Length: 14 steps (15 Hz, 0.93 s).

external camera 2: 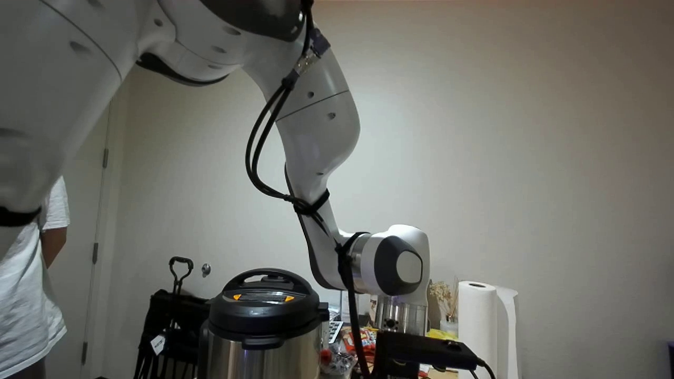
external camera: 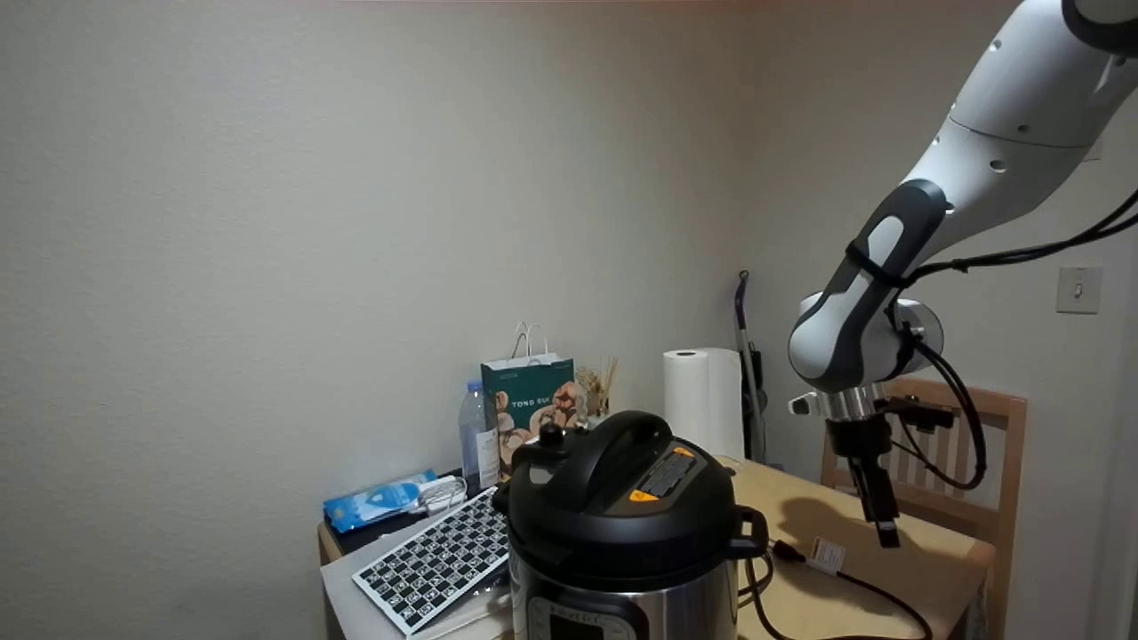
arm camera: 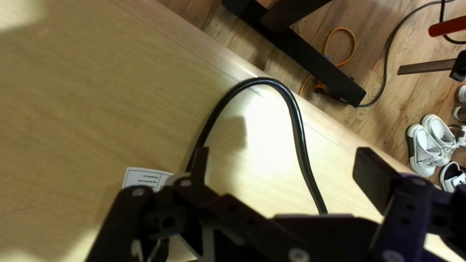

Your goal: Pick up the cable

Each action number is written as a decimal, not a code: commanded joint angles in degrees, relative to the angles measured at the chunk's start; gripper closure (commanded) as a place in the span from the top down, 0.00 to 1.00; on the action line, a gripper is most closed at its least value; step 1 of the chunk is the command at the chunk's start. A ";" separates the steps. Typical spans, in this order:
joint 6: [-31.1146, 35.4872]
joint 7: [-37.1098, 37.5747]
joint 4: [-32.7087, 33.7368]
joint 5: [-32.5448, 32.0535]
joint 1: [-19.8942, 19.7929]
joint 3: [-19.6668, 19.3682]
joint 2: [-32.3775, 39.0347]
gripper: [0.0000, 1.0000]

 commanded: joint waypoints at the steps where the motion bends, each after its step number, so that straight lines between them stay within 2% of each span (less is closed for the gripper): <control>1: 1.66 -4.29 0.11 0.83 -1.02 0.00 2.20 1.00; 2: 0.31 -1.28 0.15 0.13 0.11 -0.28 1.34 1.00; 6: 0.64 -2.08 0.97 -0.05 -0.38 -0.54 3.38 1.00; 10: -1.48 -2.43 5.19 -0.46 -0.82 -0.98 7.16 1.00; 13: -3.60 0.46 9.01 -0.91 0.80 -0.22 11.29 1.00; 14: -1.80 -1.29 6.47 -0.28 -0.30 0.01 8.88 1.00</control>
